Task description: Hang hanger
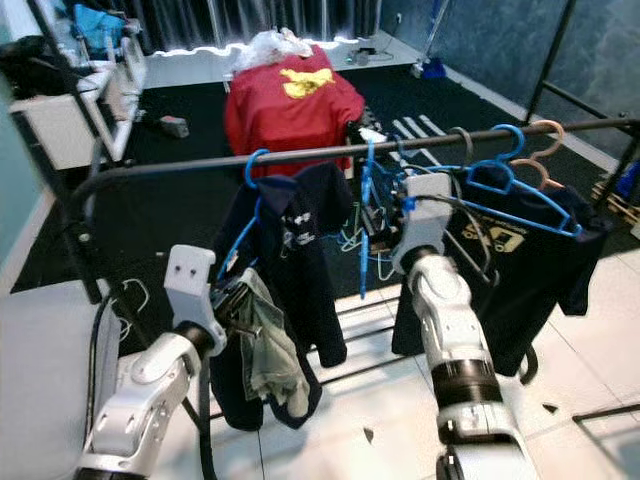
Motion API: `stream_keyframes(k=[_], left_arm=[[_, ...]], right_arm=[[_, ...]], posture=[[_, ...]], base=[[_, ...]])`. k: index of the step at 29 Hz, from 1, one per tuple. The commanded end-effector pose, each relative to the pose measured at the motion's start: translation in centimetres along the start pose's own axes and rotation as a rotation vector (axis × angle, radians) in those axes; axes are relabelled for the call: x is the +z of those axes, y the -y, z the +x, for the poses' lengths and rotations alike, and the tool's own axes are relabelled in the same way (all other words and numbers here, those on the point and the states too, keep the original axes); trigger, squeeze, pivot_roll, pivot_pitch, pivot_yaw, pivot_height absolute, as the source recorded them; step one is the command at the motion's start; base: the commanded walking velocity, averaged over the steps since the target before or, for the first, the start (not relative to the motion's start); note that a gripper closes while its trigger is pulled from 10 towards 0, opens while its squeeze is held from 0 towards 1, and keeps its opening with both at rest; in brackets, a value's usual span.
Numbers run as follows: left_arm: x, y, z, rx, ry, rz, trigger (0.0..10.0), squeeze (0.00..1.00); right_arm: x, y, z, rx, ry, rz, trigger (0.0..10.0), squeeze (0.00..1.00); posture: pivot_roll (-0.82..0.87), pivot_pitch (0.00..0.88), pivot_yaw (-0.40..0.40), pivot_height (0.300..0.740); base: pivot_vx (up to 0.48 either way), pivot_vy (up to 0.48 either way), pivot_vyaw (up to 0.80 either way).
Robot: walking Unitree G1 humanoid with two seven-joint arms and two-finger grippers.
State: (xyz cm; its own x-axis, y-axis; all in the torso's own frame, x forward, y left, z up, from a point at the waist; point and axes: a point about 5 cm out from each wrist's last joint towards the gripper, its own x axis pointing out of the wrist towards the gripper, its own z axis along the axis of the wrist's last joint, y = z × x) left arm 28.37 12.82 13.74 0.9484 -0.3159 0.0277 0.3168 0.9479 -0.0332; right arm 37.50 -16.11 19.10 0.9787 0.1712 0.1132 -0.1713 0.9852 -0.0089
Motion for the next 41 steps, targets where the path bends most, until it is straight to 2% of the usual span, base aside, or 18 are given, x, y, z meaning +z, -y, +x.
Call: stream_keyframes(k=[1,9,12,22,30,35,41], left_arm=[[0.0,-0.3,-0.5,-0.004,-0.016,0.016,10.0,0.00],[0.1,-0.8,-1.3,-0.007,-0.030,0.045,10.0,0.00],[0.3,-1.3,-1.9,0.010,-0.033,0.050,10.0,0.00],[0.5,-1.4,-2.4,0.015,-0.037,0.052,10.0,0.00],[0.7,-1.1,-2.1,-0.003,-0.035,0.051,10.0,0.00],[0.8,-0.9,-1.7,-0.024,-0.032,0.052,10.0,0.00],[0.9,-0.8,-1.6,-0.028,-0.032,0.053,10.0,0.00]], right_arm=[[-0.3,0.2,0.4,-0.003,-0.014,0.013,10.0,0.00],[0.5,0.1,1.8,0.024,-0.019,0.024,10.0,0.00],[1.9,-0.4,2.6,0.065,0.015,0.021,10.0,0.00],[3.6,-0.9,3.1,0.085,0.087,-0.010,10.0,0.00],[4.8,-1.0,2.5,0.081,0.150,-0.029,10.0,0.00],[3.7,-1.3,1.2,0.066,0.138,-0.044,10.0,0.00],[3.5,-1.3,0.9,0.061,0.137,-0.041,10.0,0.00]], posture=[[0.03,0.104,0.011,0.740],[0.05,0.154,0.018,0.740],[0.05,0.171,0.012,0.740],[0.06,0.177,0.017,0.740],[0.05,0.167,0.026,0.740],[0.05,0.149,0.034,0.740],[0.04,0.138,0.037,0.740]], base=[[0.000,0.000,0.00],[0.000,0.000,0.00],[0.000,0.000,0.00],[0.000,0.000,0.00],[0.000,0.000,0.00],[0.000,0.000,0.00],[0.000,0.000,0.00]])
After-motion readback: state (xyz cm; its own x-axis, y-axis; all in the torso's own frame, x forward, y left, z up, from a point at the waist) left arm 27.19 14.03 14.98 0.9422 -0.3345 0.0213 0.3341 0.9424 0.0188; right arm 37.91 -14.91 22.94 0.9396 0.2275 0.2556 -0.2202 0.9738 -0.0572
